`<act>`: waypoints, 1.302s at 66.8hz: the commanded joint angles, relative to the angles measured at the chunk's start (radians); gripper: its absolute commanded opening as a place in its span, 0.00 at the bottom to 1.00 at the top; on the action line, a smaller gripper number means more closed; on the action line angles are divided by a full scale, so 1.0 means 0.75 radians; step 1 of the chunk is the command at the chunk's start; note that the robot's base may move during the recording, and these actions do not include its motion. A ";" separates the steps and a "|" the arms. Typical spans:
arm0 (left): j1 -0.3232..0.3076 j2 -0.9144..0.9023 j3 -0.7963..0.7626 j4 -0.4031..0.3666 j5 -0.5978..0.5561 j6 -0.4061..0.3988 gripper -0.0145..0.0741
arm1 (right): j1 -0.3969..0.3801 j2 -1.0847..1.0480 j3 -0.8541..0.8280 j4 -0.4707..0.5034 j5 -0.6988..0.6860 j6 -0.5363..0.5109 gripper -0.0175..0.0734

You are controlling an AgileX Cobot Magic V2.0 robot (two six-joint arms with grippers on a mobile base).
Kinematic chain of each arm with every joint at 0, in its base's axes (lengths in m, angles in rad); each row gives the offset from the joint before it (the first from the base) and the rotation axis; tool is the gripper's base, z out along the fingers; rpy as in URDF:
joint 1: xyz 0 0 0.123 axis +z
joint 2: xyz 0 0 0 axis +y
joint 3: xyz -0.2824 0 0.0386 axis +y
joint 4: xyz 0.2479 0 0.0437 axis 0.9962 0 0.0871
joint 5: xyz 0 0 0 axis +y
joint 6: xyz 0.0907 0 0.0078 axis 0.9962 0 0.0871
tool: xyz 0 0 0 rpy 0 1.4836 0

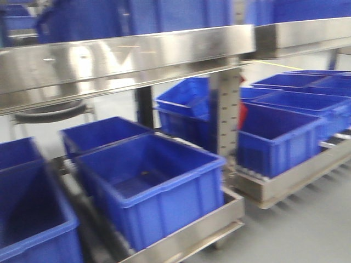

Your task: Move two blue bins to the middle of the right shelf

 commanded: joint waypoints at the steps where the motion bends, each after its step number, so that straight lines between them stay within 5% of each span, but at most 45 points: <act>1: -0.012 -0.055 -0.016 -0.011 0.008 0.015 0.04 | 0.026 -0.028 -0.019 0.124 -0.100 -0.028 0.02; 29: -0.012 -0.189 -0.027 0.010 0.251 0.015 0.04 | 0.026 -0.028 -0.019 0.124 -0.100 -0.028 0.02; 47: -0.012 -0.196 -0.027 0.144 0.430 0.018 0.04 | 0.026 -0.028 -0.019 0.124 -0.100 -0.028 0.02; 87: -0.012 -0.196 -0.027 0.181 0.299 0.018 0.04 | 0.026 -0.028 -0.019 0.124 -0.100 -0.028 0.02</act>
